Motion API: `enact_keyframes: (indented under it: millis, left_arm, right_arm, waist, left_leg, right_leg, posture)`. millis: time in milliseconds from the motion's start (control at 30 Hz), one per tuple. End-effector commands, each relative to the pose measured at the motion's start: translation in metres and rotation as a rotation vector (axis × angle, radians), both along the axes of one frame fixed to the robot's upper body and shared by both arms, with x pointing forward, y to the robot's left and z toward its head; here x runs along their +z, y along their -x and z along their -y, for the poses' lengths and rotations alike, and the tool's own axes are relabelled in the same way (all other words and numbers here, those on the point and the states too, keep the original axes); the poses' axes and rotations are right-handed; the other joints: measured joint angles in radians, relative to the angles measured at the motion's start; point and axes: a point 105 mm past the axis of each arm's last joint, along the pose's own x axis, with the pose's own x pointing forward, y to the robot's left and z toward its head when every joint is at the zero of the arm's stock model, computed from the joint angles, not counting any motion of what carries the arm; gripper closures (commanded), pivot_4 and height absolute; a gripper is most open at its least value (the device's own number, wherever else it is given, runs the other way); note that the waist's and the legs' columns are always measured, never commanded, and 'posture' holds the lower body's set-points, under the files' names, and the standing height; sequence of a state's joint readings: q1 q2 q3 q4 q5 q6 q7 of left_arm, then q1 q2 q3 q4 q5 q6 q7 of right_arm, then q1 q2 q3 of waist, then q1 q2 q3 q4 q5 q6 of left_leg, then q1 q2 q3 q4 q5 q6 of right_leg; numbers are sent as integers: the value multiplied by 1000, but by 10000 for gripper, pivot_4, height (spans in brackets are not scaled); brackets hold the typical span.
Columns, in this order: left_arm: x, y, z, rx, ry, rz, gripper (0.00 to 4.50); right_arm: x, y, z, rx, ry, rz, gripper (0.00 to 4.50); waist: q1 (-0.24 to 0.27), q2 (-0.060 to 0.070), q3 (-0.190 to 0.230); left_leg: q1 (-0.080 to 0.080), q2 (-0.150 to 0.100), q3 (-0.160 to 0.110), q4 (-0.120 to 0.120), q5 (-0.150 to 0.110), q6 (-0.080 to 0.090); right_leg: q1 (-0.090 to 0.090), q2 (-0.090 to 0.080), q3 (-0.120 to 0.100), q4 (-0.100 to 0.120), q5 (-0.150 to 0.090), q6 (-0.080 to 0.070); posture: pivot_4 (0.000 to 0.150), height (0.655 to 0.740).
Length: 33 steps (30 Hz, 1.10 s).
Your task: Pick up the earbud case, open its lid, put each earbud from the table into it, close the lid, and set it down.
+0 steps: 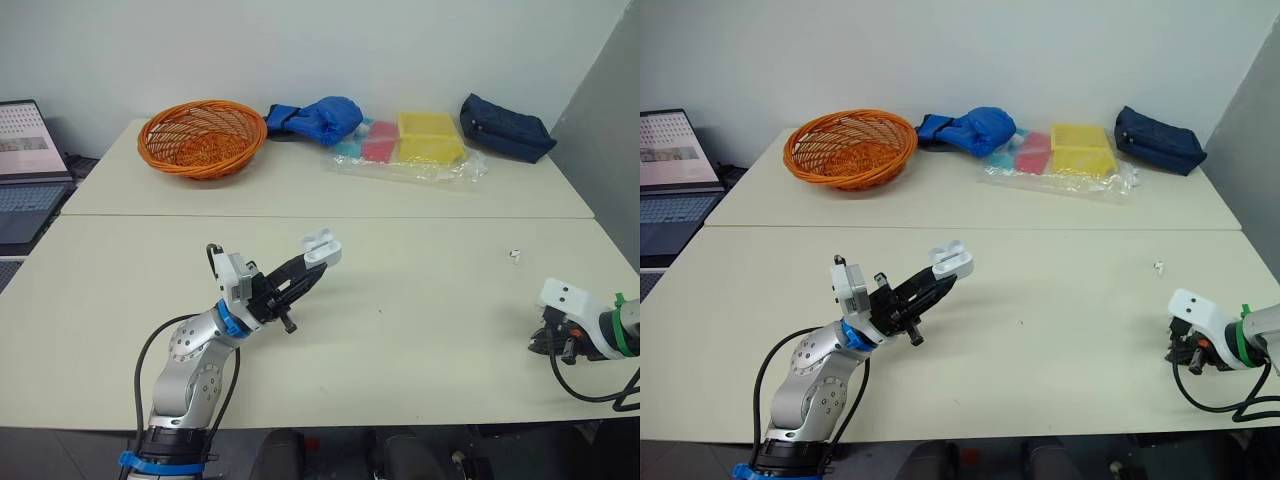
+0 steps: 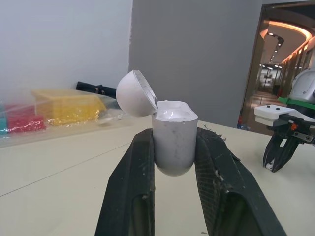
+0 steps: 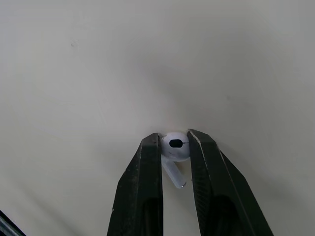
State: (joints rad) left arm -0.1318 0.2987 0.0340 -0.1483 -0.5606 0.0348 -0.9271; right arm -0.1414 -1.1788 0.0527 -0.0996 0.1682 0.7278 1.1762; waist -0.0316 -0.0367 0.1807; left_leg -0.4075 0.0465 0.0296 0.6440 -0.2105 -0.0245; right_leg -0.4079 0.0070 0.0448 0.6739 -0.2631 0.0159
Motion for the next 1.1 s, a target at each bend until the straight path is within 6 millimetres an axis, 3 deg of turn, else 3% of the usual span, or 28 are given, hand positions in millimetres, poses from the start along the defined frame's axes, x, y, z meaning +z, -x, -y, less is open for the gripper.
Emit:
enact_keyframes:
  millis: [33, 100, 167, 233, 300, 567, 767, 1100]
  left_arm:
    - [9, 1, 3, -9, 4, 51, 37408]
    - [10, 0, 4, -11, 6, 55, 37408]
    - [10, -4, 5, -8, 11, 61, 37408]
    - [12, -9, 10, -3, 26, 71, 37408]
    - [13, -12, 15, 0, 39, 82, 37408]
    - [30, -33, 38, 31, 89, 161, 37408]
    - [38, -38, 49, 21, 100, 198, 37408]
    - [42, -37, 50, 5, 109, 211, 37408]
  right_arm:
    - [33, -12, -37, 92, -135, 107, 41132]
    - [78, -31, -90, 136, -387, 292, 41132]
    - [137, -45, -140, 99, -737, 487, 41132]
    - [181, -32, -188, 189, -991, 626, 41132]
    - [199, -20, -211, 203, -1127, 678, 41132]
    - [174, -23, -258, 84, -1178, 672, 41132]
    - [168, -39, -258, 1, -1181, 702, 41132]
    - [158, -45, -251, -29, -1132, 738, 41132]
  waist:
    - [-3, 0, 0]
    - [-8, 0, 1]
    - [-22, 0, 2]
    - [-22, 1, 3]
    - [-6, 1, 2]
    - [14, 0, 1]
    - [5, 0, 1]
    - [1, 0, 1]
  left_leg:
    - [0, 0, 0, 0, 0, 0]
    - [0, 0, 0, 0, 0, 0]
    - [0, 2, -2, 0, 0, 0]
    - [0, 1, -4, 0, 0, 0]
    - [-2, 3, -7, -1, 0, 0]
    - [-22, 0, -4, 1, 0, -1]
    - [-21, -1, -4, 2, 0, 0]
    - [-18, 1, -5, 1, 0, 0]
  right_leg:
    - [0, 0, 0, 0, 0, 0]
    - [-1, 1, 0, 1, 0, 0]
    - [-2, 4, 2, 4, 3, 4]
    - [-3, 5, 1, 6, 5, 7]
    - [-4, 7, -1, 6, 4, 5]
    - [-17, -3, -3, 3, 4, 6]
    - [-15, -3, -4, 1, 4, 11]
    - [-15, 5, -3, 2, 5, 8]
  posture:
    - [1500, 7400]
    - [1500, 7400]
    - [1500, 7400]
    - [1500, 7400]
    - [1500, 7400]
    - [1500, 7400]
    - [1500, 7400]
    - [1500, 7400]
